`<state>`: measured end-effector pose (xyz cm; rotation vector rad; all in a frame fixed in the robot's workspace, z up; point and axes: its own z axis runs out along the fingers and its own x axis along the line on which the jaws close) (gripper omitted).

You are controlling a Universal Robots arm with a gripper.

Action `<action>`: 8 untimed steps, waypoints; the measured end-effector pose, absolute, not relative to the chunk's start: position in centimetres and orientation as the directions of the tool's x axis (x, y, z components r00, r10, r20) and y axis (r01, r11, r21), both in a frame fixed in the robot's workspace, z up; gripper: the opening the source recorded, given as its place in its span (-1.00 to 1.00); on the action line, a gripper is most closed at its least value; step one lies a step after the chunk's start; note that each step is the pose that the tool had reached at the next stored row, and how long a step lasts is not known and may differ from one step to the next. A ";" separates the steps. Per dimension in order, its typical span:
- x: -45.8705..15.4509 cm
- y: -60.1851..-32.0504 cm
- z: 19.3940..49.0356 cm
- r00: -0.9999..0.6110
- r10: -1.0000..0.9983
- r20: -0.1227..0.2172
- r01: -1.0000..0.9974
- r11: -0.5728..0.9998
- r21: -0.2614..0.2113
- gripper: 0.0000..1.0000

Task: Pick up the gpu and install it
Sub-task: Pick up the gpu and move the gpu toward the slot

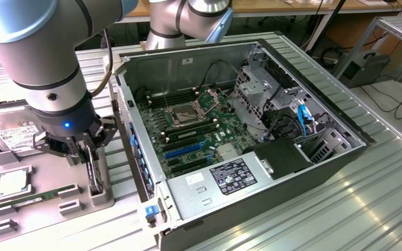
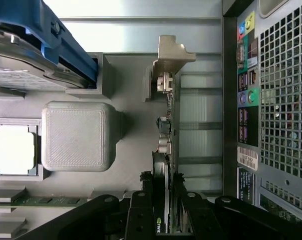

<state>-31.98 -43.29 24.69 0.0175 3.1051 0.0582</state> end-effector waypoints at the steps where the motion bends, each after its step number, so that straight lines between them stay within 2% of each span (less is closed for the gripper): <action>1: -32.0 -43.3 24.9 -0.999 0.012 -0.036 0.011 0.999 0.038 -0.47; 8: -32.0 -43.3 26.4 -0.999 0.012 -0.036 0.011 0.999 0.038 -0.47</action>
